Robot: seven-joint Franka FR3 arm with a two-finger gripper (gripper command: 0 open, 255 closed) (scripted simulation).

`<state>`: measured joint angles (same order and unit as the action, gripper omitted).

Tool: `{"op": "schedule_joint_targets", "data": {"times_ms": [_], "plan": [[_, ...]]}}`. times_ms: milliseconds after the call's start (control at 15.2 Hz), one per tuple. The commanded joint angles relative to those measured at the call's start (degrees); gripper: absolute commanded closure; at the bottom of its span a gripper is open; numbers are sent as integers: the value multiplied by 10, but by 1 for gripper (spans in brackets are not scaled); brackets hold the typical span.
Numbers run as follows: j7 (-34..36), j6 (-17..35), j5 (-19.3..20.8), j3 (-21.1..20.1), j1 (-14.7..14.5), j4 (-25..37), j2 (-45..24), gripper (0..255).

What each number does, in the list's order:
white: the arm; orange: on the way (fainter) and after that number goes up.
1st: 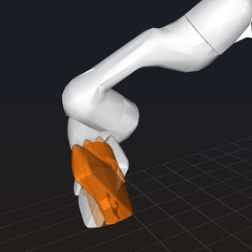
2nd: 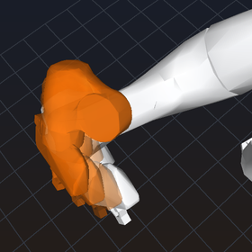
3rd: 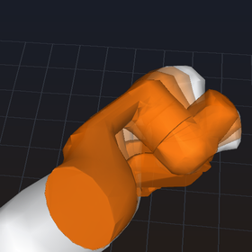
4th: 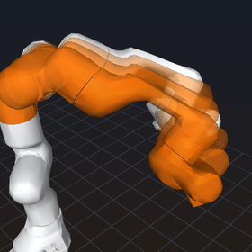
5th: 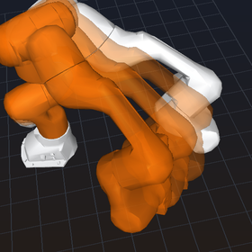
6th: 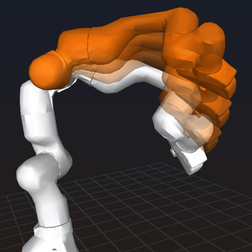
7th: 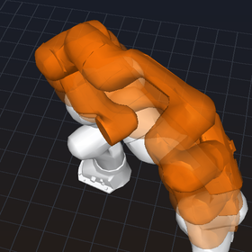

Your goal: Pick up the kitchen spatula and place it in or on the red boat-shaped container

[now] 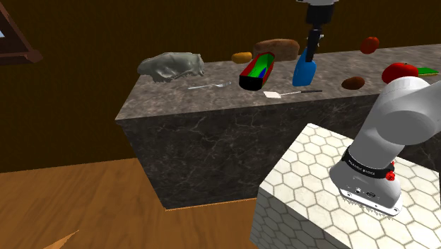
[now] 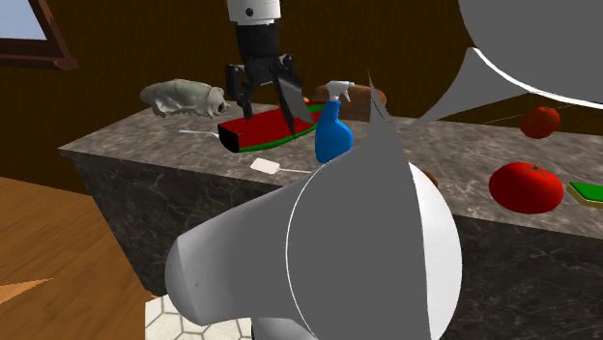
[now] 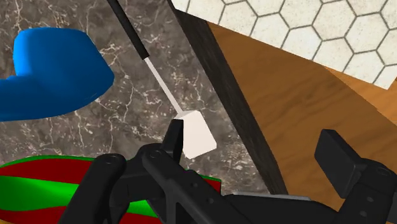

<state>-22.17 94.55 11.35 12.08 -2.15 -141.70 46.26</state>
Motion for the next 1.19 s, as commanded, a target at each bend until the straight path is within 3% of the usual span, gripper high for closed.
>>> {"op": "schedule_joint_targets", "data": {"times_ms": [0,528,858,1122], "plan": [[-51,33,21,29,-5,-18,-12,0],[-237,181,89,149,-30,-65,-104,0],[-359,285,103,228,-63,-62,-204,0],[-369,320,104,242,-67,-74,-227,0]]}}
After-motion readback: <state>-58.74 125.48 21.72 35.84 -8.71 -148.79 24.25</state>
